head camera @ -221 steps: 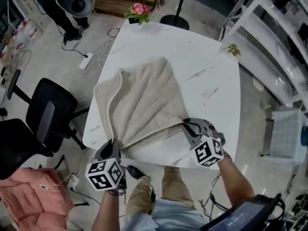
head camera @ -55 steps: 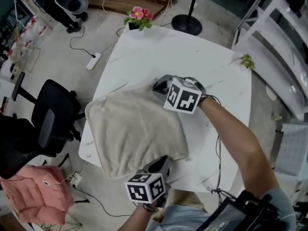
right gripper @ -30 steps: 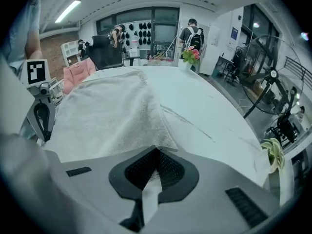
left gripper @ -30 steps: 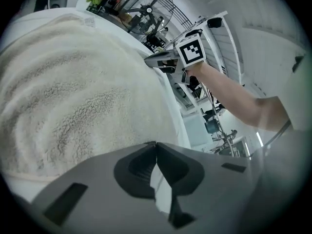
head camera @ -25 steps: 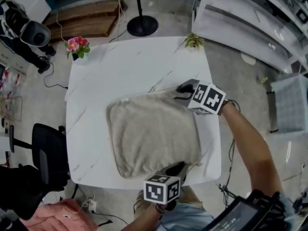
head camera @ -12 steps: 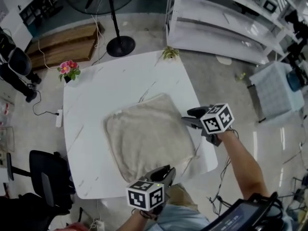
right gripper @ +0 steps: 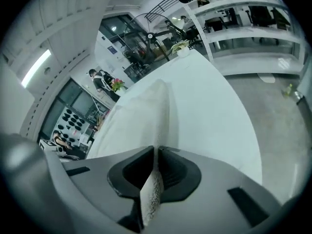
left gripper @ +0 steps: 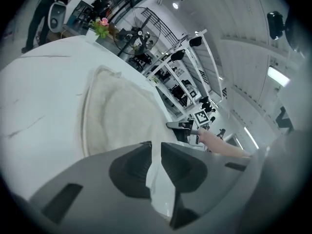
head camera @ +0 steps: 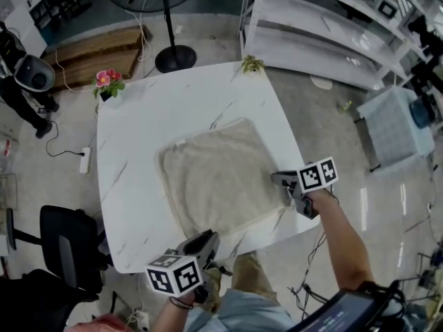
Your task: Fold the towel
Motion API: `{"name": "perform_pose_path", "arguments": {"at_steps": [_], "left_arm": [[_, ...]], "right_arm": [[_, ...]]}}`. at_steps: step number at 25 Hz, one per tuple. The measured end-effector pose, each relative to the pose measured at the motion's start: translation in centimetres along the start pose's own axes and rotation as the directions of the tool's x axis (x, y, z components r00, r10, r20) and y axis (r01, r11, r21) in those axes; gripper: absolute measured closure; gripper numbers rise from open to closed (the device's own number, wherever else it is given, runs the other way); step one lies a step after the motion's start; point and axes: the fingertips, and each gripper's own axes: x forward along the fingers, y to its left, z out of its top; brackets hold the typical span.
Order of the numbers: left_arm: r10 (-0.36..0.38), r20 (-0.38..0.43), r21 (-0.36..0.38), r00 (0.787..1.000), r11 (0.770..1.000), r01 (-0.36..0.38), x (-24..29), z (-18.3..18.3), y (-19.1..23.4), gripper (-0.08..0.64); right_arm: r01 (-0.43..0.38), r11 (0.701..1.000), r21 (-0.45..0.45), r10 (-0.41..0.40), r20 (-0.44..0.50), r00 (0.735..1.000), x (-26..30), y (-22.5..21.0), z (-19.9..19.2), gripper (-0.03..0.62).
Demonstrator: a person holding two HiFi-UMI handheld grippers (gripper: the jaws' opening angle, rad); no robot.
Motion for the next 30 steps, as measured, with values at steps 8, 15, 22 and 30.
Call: {"name": "perform_pose_path", "arguments": {"at_steps": [8, 15, 22, 30], "left_arm": [[0.024, 0.121, -0.029, 0.992, 0.999, -0.021, -5.6, 1.7, 3.0, 0.502], [0.019, 0.218, -0.052, 0.976, 0.999, -0.008, -9.7, 2.2, 3.9, 0.506], [0.046, 0.276, -0.094, 0.960, 0.995, -0.020, -12.9, 1.0, 5.6, 0.509], [0.114, 0.281, -0.165, 0.953, 0.984, -0.069, -15.3, -0.8, 8.8, 0.509]], "right_arm": [[0.032, 0.989, -0.144, -0.017, 0.107, 0.994, -2.6, 6.4, 3.4, 0.558], [0.062, 0.840, -0.539, -0.028, 0.072, 0.997, -0.9, 19.3, 5.7, 0.558], [0.009, 0.632, -0.775, -0.089, -0.061, 0.994, 7.0, 26.9, 1.5, 0.558], [-0.041, 0.592, -0.805, -0.180, -0.182, 0.967, 16.1, 24.8, -4.3, 0.557]]}}
